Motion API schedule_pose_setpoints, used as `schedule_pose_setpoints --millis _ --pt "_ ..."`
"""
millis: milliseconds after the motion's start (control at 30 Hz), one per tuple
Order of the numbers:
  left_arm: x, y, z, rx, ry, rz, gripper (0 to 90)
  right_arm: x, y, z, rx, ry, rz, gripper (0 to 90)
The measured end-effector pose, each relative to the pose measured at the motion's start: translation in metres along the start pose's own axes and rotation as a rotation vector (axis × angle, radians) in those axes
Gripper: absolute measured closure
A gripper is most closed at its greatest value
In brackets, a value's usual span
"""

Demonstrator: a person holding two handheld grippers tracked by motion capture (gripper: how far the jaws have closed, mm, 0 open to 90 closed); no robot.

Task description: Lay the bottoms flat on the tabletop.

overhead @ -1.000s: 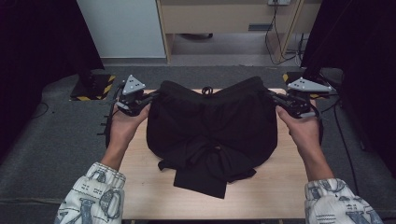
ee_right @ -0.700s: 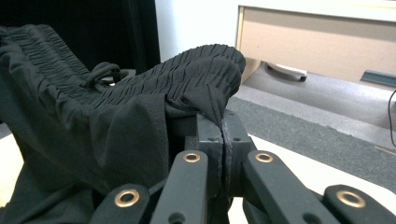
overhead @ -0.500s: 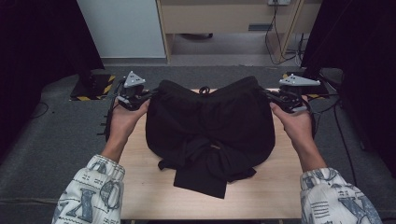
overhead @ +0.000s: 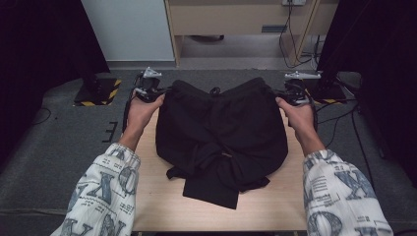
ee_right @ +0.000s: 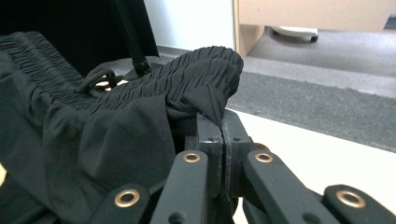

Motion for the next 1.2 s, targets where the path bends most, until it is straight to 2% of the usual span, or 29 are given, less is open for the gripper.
schedule_pose_setpoints --millis 67,100,133,167,233,267,300,333,367,400,433,467,500,567,600,633,700,833,867,900,933,1100,1133,1200 --pt "-0.01 -0.009 -0.006 -0.011 0.006 -0.011 88.5 0.003 -0.006 -0.003 -0.007 -0.005 0.003 88.9" --pt "-0.017 -0.014 -0.012 -0.008 0.01 -0.02 88.5 0.006 -0.013 -0.01 -0.007 -0.014 0.002 88.9" --pt "-0.02 -0.016 -0.016 -0.006 0.011 -0.025 88.5 0.01 -0.024 -0.025 -0.001 -0.023 0.007 88.9" --pt "-0.03 -0.023 -0.026 0.009 0.033 -0.035 88.5 0.012 -0.029 -0.032 0.003 -0.024 0.006 88.9" --pt "-0.042 -0.034 -0.034 0.016 0.069 -0.05 88.4 0.017 -0.042 -0.048 0.025 -0.051 0.012 88.3" --pt "-0.042 -0.034 -0.034 0.016 0.069 -0.05 87.6 0.017 -0.042 -0.048 0.025 -0.051 0.012 88.3" --pt "-0.047 -0.041 -0.035 0.018 0.085 -0.064 81.9 0.022 -0.058 -0.054 0.021 -0.093 0.036 76.8" --pt "-0.052 -0.048 -0.036 0.025 0.106 -0.07 72.2 0.025 -0.066 -0.052 0.014 -0.121 0.056 64.5" --pt "-0.052 -0.053 -0.035 0.029 0.127 -0.062 72.2 0.025 -0.066 -0.052 0.014 -0.121 0.056 64.5" --pt "-0.051 -0.06 -0.027 -0.005 0.11 -0.087 58.5 0.032 -0.076 -0.041 -0.034 -0.124 0.132 52.0" --pt "-0.051 -0.06 -0.027 -0.005 0.11 -0.087 58.4 0.032 -0.078 -0.036 -0.04 -0.121 0.134 49.2" --pt "-0.045 -0.059 -0.02 0.006 0.097 -0.095 58.2 0.03 -0.078 -0.03 -0.051 -0.118 0.132 45.7" --pt "-0.045 -0.059 -0.02 0.006 0.097 -0.095 56.9 0.03 -0.078 -0.03 -0.051 -0.118 0.132 45.7" --pt "-0.036 -0.057 -0.01 -0.005 0.086 -0.078 55.5 0.027 -0.074 -0.015 -0.065 -0.092 0.131 41.2" --pt "-0.034 -0.056 -0.007 -0.006 0.084 -0.077 54.9 0.026 -0.073 -0.01 -0.076 -0.098 0.119 39.2" --pt "-0.031 -0.055 -0.005 -0.005 0.082 -0.074 54.2 0.024 -0.072 -0.005 -0.093 -0.101 0.104 39.1" --pt "-0.022 -0.051 0.002 -0.009 0.066 -0.074 53.3 0.02 -0.067 0.006 -0.112 -0.072 0.103 37.8" --pt "-0.007 -0.043 0.011 -0.004 0.057 -0.069 48.5 0.01 -0.059 0.026 -0.136 -0.06 0.083 34.5" --pt "0.002 -0.041 0.016 -0.019 0.037 -0.055 47.4 0.005 -0.054 0.034 -0.141 -0.052 0.078 33.1" --pt "0.006 -0.04 0.019 -0.031 0.023 -0.063 46.6 0.002 -0.052 0.038 -0.143 -0.048 0.076 32.2" --pt "0.006 -0.04 0.019 -0.031 0.023 -0.063 44.5 0.002 -0.052 0.038 -0.143 -0.048 0.076 32.2" --pt "0.028 -0.034 0.034 -0.023 0.012 -0.047 41.0 -0.007 -0.035 0.06 -0.144 -0.037 0.075 27.7" --pt "0.037 -0.032 0.041 -0.028 0.003 -0.038 40.3 -0.009 -0.033 0.065 -0.144 -0.038 0.072 27.1" --pt "0.042 -0.031 0.044 -0.029 -0.002 -0.036 37.1 -0.012 -0.028 0.073 -0.151 -0.017 0.08 26.5"
Point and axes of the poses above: each handheld gripper's, and its own axes: y roughly backward along the jaws, z roughly out of its underside, x roughly to its right, the point moved 9 cm from there along -y, roughly forward along the jaws, and after that the axes turned 1 degree about -x, right-handed, at the moved point
